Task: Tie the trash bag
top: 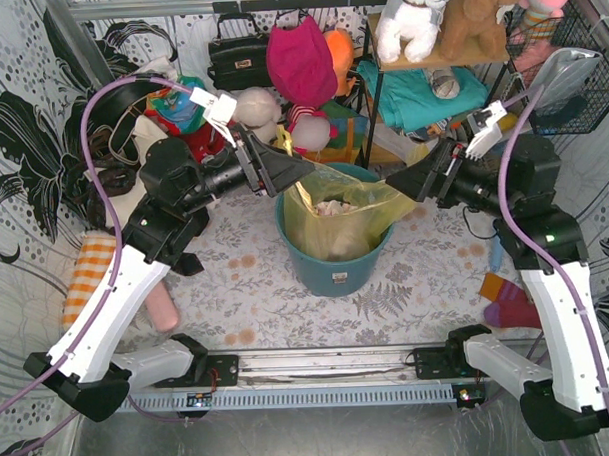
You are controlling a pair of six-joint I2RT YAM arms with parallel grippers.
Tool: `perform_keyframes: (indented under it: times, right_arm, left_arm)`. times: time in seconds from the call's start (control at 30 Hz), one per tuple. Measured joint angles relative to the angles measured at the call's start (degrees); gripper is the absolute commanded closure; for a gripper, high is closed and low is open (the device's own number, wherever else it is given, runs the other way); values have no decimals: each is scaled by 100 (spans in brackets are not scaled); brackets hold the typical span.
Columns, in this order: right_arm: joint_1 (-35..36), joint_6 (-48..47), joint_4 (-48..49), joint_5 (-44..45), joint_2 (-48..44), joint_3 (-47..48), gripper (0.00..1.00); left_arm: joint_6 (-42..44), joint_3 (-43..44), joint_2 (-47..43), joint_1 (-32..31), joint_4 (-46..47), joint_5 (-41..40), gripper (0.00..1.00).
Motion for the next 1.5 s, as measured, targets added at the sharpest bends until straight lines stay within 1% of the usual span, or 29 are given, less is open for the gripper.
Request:
perform_keyframes:
  times: [0.1, 0.23, 0.27, 0.3, 0.33, 0.37, 0.47, 0.57, 0.63, 0.67, 0.73, 0.8, 0.97, 1.07, 1.13, 1.2, 1.23, 1.3, 1.37, 1.5]
  right_arm:
    - [0, 249, 531, -195, 26, -417, 22]
    - [0, 868, 1762, -557, 74, -1047, 26]
    - [0, 1012, 2065, -614, 118, -1141, 27]
    - [0, 1145, 2356, -660, 170, -1200, 28]
    - [0, 1261, 2651, -688, 221, -1231, 29]
    - [0, 1379, 2920, -708, 271, -1233, 31]
    - [0, 1596, 3604, -748, 356, -1165, 38]
    - [0, 1720, 3952, -750, 472, -730, 50]
    - [0, 1764, 4140, -754, 483, -404, 59]
    - [0, 1779, 4229, -758, 468, -240, 61]
    - [0, 1794, 4387, -774, 400, 4, 63]
    - [0, 1792, 4461, -787, 291, 127, 65]
    - [0, 1790, 4538, -789, 72, 127, 68]
    - [0, 1790, 4559, -785, -24, -70, 68]
    - [0, 1788, 4551, -776, -63, -267, 68]
    - [0, 1788, 4531, -763, -70, -466, 68]
    - [0, 1790, 4516, -763, -66, -533, 68]
    - [0, 1790, 4481, -763, 11, -623, 68]
    - [0, 1792, 4487, -769, 120, -629, 70]
    - [0, 1908, 4634, -885, 450, -398, 71]
  left_arm:
    - [-4, -57, 0, 0, 7, 0, 34]
    - [-26, -195, 2, 0, 11, -2, 35]
    - [-39, -227, 4, 0, 17, -2, 40]
    - [-50, -256, 7, 0, 39, -2, 47]
    - [-61, -269, 13, 0, 52, -7, 52]
    - [-87, -269, 31, 0, 70, -7, 55]
    - [-118, -116, 181, 0, 133, 7, 55]
    - [-133, 437, 527, 0, 157, 68, 55]
    - [-133, 887, 730, 0, 175, 133, 58]
    - [-129, 1128, 813, 0, 173, 157, 61]
    - [-116, 1611, 935, 0, 179, 201, 65]
    - [-92, 1908, 957, 0, 166, 229, 66]
    - [13, 2277, 955, 7, 175, 227, 69]
    - [28, 2214, 949, 13, 216, 210, 67]
    - [-2, 1961, 892, 15, 367, 214, 58]
    - [-96, 1515, 780, 20, 562, 249, 48]
    - [-160, 1298, 732, 20, 647, 273, 47]
    - [-295, 890, 647, 20, 789, 291, 48]
    - [-409, 634, 610, 20, 846, 304, 54]
    - [-433, 750, 619, 44, 815, 319, 62]
